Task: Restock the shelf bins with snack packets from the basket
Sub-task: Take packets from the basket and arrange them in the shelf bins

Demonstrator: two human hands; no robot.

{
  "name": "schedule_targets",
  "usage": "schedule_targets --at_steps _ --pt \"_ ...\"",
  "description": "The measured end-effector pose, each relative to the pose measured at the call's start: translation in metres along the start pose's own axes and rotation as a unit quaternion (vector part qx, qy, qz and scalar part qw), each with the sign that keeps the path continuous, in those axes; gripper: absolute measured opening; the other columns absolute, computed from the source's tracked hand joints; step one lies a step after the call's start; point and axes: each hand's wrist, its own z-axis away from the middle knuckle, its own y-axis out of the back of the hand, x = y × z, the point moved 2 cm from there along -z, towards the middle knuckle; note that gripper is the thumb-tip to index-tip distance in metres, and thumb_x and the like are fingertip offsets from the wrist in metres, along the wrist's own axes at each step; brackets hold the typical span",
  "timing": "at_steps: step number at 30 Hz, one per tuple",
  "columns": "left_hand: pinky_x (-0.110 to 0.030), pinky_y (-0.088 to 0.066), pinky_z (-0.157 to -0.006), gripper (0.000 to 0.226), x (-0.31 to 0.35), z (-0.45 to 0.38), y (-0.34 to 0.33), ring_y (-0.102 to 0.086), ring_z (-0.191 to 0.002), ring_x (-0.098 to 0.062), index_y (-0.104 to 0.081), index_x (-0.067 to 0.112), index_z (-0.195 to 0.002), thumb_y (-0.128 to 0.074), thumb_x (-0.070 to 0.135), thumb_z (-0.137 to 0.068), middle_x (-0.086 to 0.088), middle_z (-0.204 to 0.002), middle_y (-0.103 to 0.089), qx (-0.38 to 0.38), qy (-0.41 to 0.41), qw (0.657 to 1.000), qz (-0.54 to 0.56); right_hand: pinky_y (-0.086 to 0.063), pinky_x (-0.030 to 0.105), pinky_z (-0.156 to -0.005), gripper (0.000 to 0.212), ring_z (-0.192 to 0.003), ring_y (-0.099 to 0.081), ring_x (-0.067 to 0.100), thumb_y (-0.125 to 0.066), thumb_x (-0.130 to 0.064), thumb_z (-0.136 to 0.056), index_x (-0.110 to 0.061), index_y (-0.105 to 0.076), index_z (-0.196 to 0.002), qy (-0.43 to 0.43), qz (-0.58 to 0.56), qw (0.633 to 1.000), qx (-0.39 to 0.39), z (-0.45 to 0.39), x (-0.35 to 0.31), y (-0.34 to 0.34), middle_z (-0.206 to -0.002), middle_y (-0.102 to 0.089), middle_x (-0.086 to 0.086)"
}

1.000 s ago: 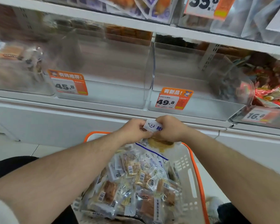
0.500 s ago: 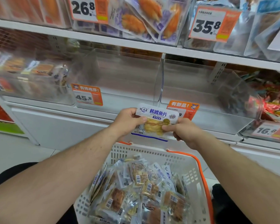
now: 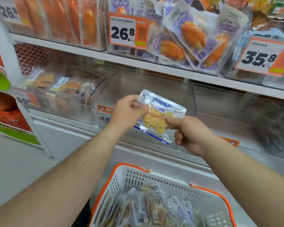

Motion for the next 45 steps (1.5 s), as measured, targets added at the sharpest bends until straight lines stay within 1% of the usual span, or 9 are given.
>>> schedule_targets --at_steps 9,15,19,23,28,34,38,41,45 --pt "-0.038 -0.043 -0.100 0.031 -0.004 -0.043 0.051 -0.054 -0.110 -0.023 -0.068 0.021 -0.117 -0.064 0.016 -0.087 0.000 -0.117 -0.060 0.235 -0.058 0.954 -0.178 -0.028 0.018 -0.036 0.002 -0.037 -0.027 0.006 -0.066 -0.017 -0.091 -0.017 -0.064 -0.090 -0.062 -0.034 0.997 0.013 -0.067 -0.035 -0.026 -0.044 -0.046 -0.007" --pt "-0.035 -0.027 -0.106 0.038 -0.013 -0.068 0.059 -0.040 -0.127 -0.024 -0.065 0.025 -0.122 -0.057 0.012 -0.087 0.002 -0.133 -0.054 0.180 -0.016 0.940 -0.289 -0.026 0.015 -0.037 0.009 -0.045 -0.032 0.009 -0.060 -0.010 -0.093 -0.016 -0.067 -0.097 -0.040 -0.001 0.998 0.047 -0.139 -0.053 -0.043 -0.071 -0.049 0.002" --pt "-0.035 -0.027 -0.105 0.034 -0.027 -0.077 0.061 -0.038 -0.125 -0.022 -0.068 0.026 -0.114 -0.059 0.009 -0.086 0.004 -0.130 -0.051 0.175 -0.012 0.934 -0.311 -0.027 0.019 -0.035 0.024 -0.052 -0.035 0.010 -0.071 -0.005 -0.086 -0.007 -0.069 -0.110 -0.027 0.024 0.999 0.041 -0.193 -0.053 -0.067 -0.099 -0.074 0.009" --pt "-0.032 -0.029 -0.108 0.035 -0.032 -0.091 0.067 -0.039 -0.124 -0.024 -0.069 0.024 -0.108 -0.057 0.002 -0.083 0.001 -0.128 -0.051 0.192 0.010 0.941 -0.278 -0.029 0.025 -0.050 0.022 -0.065 -0.037 0.015 -0.081 -0.009 -0.079 -0.011 -0.064 -0.092 -0.024 0.107 0.990 0.093 -0.228 -0.048 -0.085 -0.080 -0.049 0.009" --pt "-0.043 -0.038 -0.107 0.038 -0.040 -0.097 0.069 -0.048 -0.121 -0.027 -0.070 0.024 -0.102 -0.059 -0.003 -0.077 -0.002 -0.124 -0.053 0.185 0.031 0.955 -0.229 -0.037 0.023 -0.049 0.015 -0.058 -0.045 0.013 -0.068 -0.004 -0.091 -0.001 -0.065 -0.105 -0.019 0.080 0.992 0.100 -0.260 -0.041 -0.100 -0.069 -0.051 0.006" --pt "-0.042 -0.039 -0.104 0.037 -0.041 -0.096 0.070 -0.049 -0.120 -0.024 -0.070 0.024 -0.101 -0.060 -0.001 -0.077 -0.001 -0.123 -0.054 0.194 0.027 0.956 -0.219 -0.057 0.037 -0.073 0.034 -0.064 -0.059 0.019 -0.080 -0.021 -0.082 -0.003 -0.064 -0.105 0.018 0.131 0.980 0.151 -0.277 -0.034 -0.105 -0.074 -0.061 0.005" --pt "-0.046 -0.039 -0.105 0.031 -0.041 -0.094 0.068 -0.048 -0.120 -0.023 -0.068 0.030 -0.096 -0.061 0.004 -0.079 0.003 -0.121 -0.054 0.201 0.025 0.956 -0.211 -0.048 0.028 -0.060 0.040 -0.078 -0.065 0.022 -0.080 -0.024 -0.079 -0.004 -0.065 -0.110 0.024 0.116 0.975 0.186 -0.277 -0.035 -0.106 -0.080 -0.064 0.006" --pt "-0.047 -0.039 -0.106 0.030 -0.040 -0.095 0.068 -0.048 -0.120 -0.022 -0.061 0.035 -0.091 -0.063 0.007 -0.080 0.005 -0.119 -0.053 0.199 0.028 0.959 -0.201 -0.041 0.025 -0.048 0.030 -0.063 -0.058 0.018 -0.077 -0.023 -0.081 -0.009 -0.067 -0.105 0.022 0.119 0.972 0.201 -0.275 -0.035 -0.109 -0.084 -0.069 0.006" --pt "-0.049 -0.036 -0.109 0.027 -0.040 -0.094 0.068 -0.048 -0.122 -0.022 -0.058 0.036 -0.088 -0.065 0.011 -0.080 0.006 -0.118 -0.052 0.196 0.032 0.959 -0.200 -0.050 0.025 -0.065 0.022 -0.075 -0.055 0.017 -0.054 -0.010 -0.097 -0.003 -0.059 -0.118 0.010 0.129 0.973 0.193 -0.278 -0.036 -0.112 -0.109 -0.066 0.010"
